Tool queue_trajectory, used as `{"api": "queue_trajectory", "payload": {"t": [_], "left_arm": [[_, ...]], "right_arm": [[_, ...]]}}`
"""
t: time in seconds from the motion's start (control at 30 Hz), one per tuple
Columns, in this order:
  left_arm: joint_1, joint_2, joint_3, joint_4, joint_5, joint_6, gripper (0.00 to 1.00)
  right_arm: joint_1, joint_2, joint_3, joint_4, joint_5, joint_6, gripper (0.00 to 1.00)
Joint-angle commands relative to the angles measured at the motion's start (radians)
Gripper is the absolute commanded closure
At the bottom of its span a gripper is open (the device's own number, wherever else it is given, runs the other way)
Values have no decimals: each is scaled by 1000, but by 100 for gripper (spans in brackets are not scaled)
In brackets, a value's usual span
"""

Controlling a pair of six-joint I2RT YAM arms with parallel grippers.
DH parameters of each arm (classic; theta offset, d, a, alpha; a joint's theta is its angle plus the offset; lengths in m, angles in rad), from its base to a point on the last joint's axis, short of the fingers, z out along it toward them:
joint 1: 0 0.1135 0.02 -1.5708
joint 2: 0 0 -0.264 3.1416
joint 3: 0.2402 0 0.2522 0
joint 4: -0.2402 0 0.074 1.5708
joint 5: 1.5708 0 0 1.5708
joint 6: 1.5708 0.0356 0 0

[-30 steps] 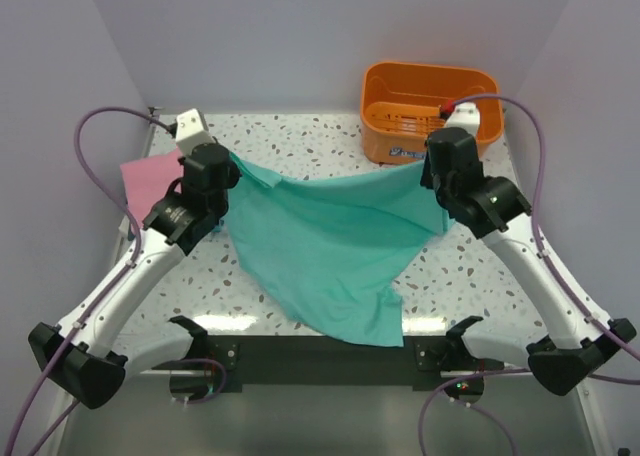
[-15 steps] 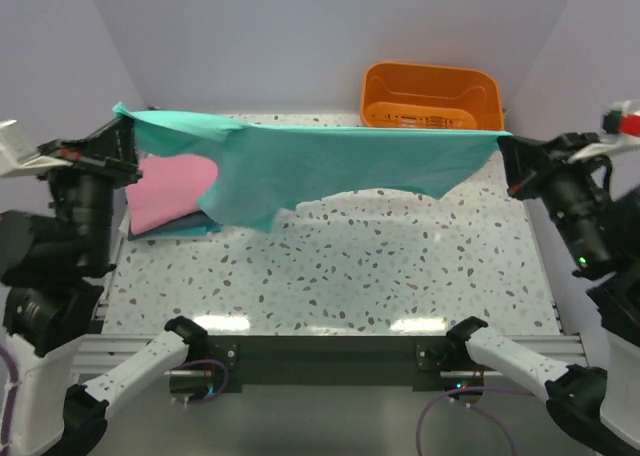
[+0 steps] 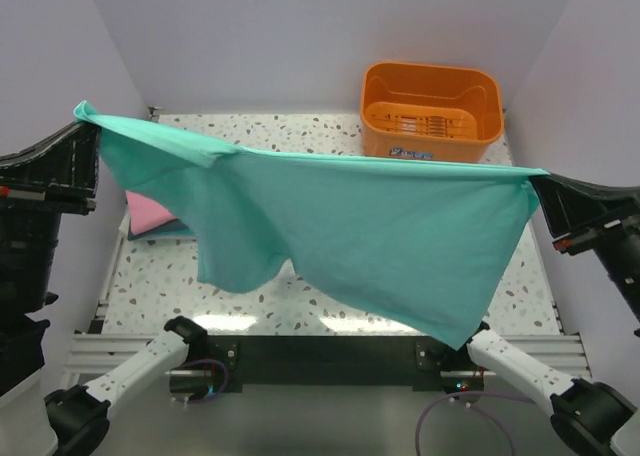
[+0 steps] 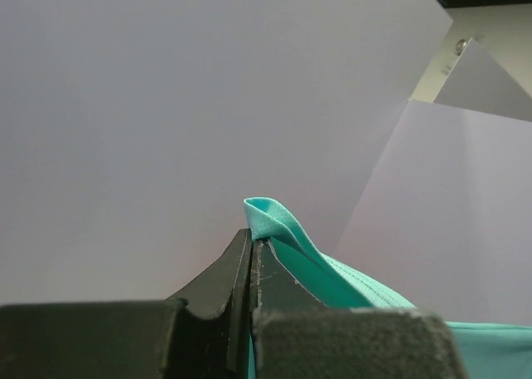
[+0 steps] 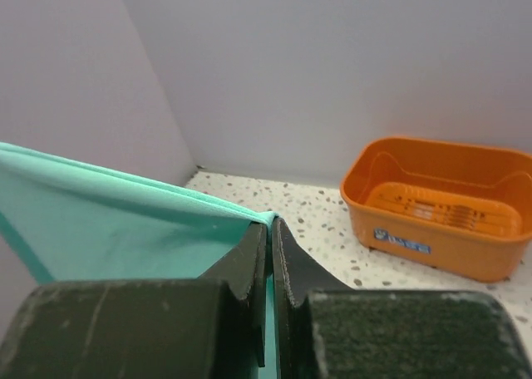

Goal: Fold and stack the t-shirts
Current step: Flatten the tshirt out, then fold the tshirt

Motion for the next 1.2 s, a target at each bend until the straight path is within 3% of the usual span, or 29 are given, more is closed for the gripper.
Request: {"api": "queue_trajectory", "payload": {"t": [0.0,0.17,0.23,0.37,0.47,0.7,1.0,1.17], "left_arm": [[11,68,-56,15,-4,71,100],[11,267,-238,72,-254,125,100],[14,374,-299,140,-265,151,100],[61,551,-485,344,-229,217,100],[112,730,-527,463,-147,231,100],[132,1120,-435,605,-67,289,100],[134,1249,-364,653,-30,302,100],[134,1182,-490,668,-49,270,100]], "right_arm": [[-2,45,-76,-25,185,17,100],[-2,159,-318,-2,559,85,100],[-5,225,-451,36,648,88,100],[-87,331,-660,241,538,79,100],[-212,450,-797,404,388,79,100],[-328,783,-809,587,283,5,100],[-338,928,-794,740,326,-73,100],[-338,923,-808,750,339,-142,100]]}}
